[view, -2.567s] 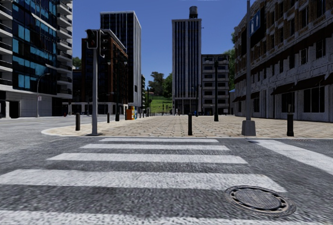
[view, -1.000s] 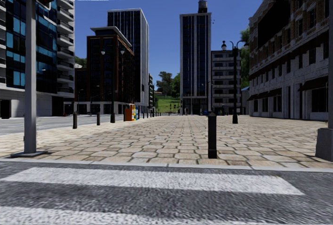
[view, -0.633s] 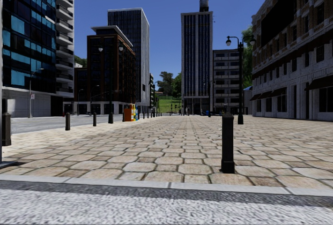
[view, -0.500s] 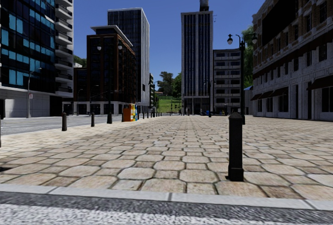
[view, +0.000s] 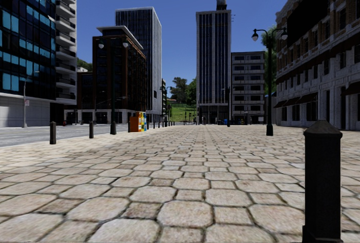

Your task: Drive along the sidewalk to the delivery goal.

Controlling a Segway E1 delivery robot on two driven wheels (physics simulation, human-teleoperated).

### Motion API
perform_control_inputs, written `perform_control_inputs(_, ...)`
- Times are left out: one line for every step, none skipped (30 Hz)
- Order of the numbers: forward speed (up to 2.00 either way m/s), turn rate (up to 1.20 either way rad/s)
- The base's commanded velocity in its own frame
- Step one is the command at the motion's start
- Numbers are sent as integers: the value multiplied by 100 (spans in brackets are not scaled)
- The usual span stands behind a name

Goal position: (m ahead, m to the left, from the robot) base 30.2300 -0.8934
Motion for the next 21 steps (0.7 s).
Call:
perform_control_inputs(146,0)
perform_control_inputs(135,0)
perform_control_inputs(135,0)
perform_control_inputs(130,0)
perform_control_inputs(128,0)
perform_control_inputs(120,0)
perform_control_inputs(117,0)
perform_control_inputs(117,0)
perform_control_inputs(116,-10)
perform_control_inputs(115,-17)
perform_control_inputs(115,-19)
perform_control_inputs(115,-20)
perform_control_inputs(115,-20)
perform_control_inputs(115,-21)
perform_control_inputs(116,-23)
perform_control_inputs(119,-27)
perform_control_inputs(119,-27)
perform_control_inputs(123,-29)
perform_control_inputs(125,-30)
perform_control_inputs(126,-30)
perform_control_inputs(126,-30)
